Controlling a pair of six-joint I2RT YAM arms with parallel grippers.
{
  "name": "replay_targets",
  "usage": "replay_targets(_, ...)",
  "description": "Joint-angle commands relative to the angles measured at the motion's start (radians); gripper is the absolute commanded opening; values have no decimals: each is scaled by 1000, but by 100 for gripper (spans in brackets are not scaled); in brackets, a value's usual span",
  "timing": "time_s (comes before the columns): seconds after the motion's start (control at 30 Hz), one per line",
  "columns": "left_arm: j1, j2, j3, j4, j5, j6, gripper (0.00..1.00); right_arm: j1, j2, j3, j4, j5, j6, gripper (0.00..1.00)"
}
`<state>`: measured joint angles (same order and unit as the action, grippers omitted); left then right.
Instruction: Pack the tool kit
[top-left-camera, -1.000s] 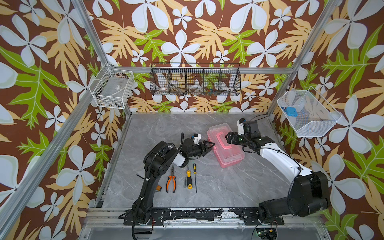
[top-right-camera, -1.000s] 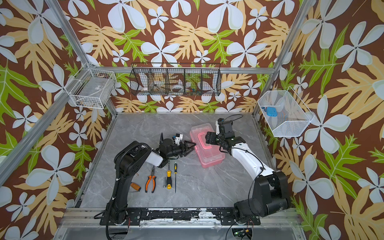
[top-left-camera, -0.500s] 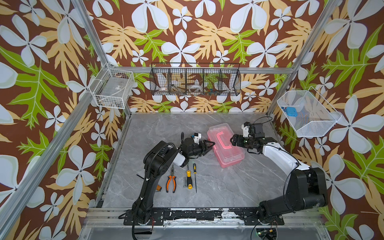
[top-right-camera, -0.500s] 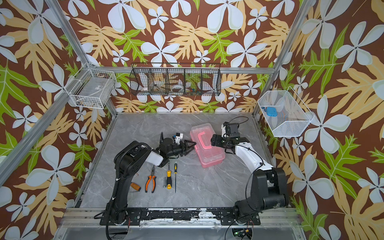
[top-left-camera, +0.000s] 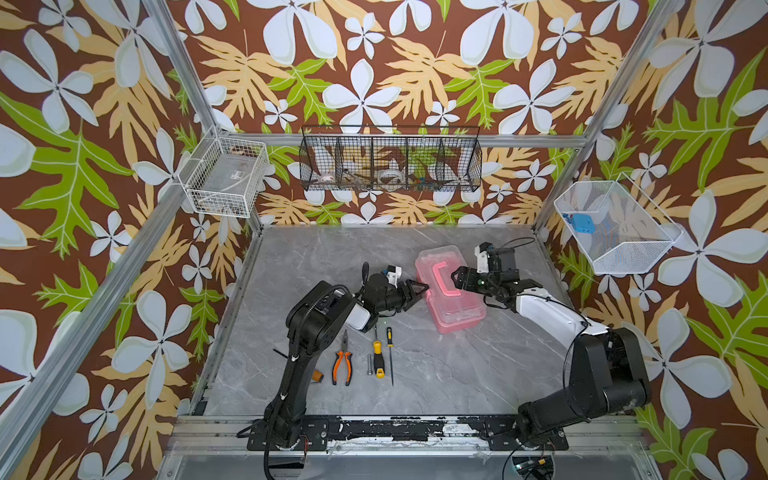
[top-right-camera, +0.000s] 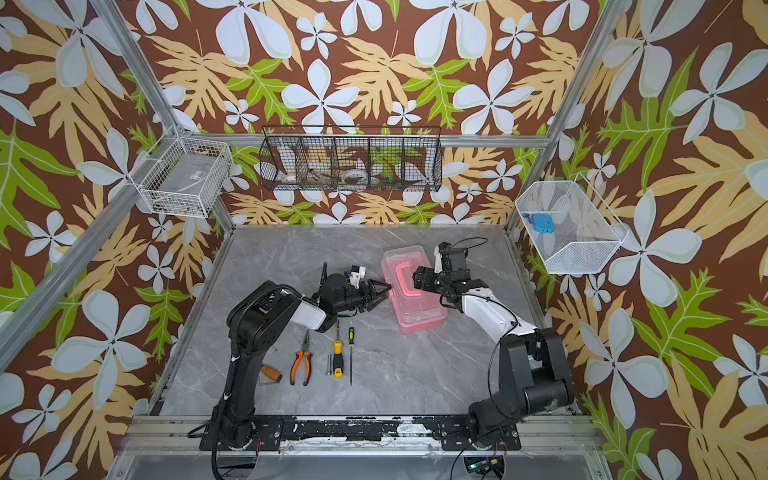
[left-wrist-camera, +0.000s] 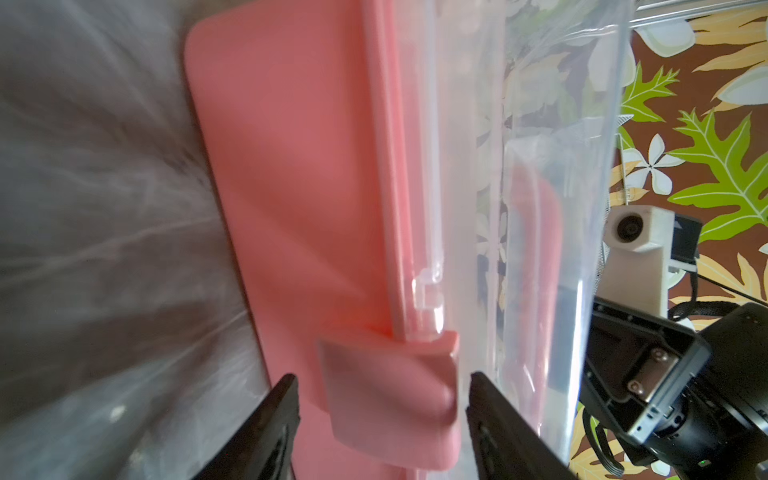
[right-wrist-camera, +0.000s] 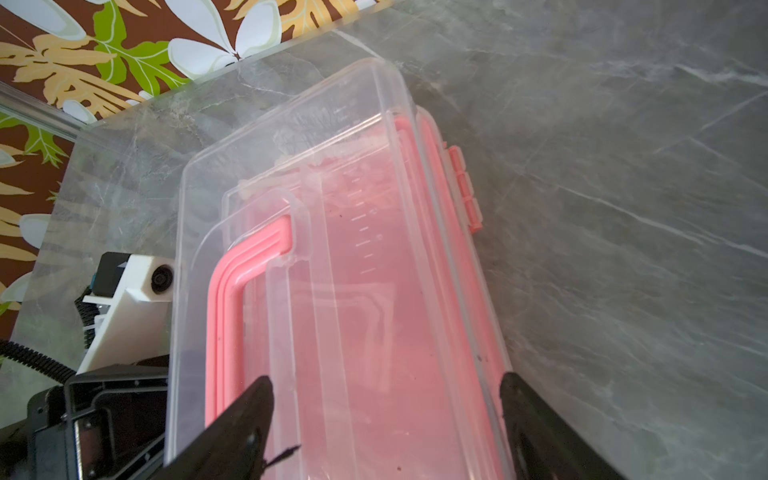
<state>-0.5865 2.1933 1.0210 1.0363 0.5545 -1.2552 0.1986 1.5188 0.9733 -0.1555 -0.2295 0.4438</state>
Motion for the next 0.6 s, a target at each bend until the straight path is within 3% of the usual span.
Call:
replay_targets(0.0, -6, -14, -8, 31, 26, 6, 69, 12, -8, -12, -145, -86, 13, 87)
replay_targets(0.13, -3, -20, -19, 41, 31, 2, 71, 13, -9, -28, -162, -64, -19, 86)
replay_targets(0.23, 2, -24, -26, 64, 31, -8, 64, 13, -8, -50, -159, -59, -18, 82)
replay_targets(0.57, 2, 10, -34, 161, 51, -39, 59, 12, 30, 0, -167, -100, -9, 79)
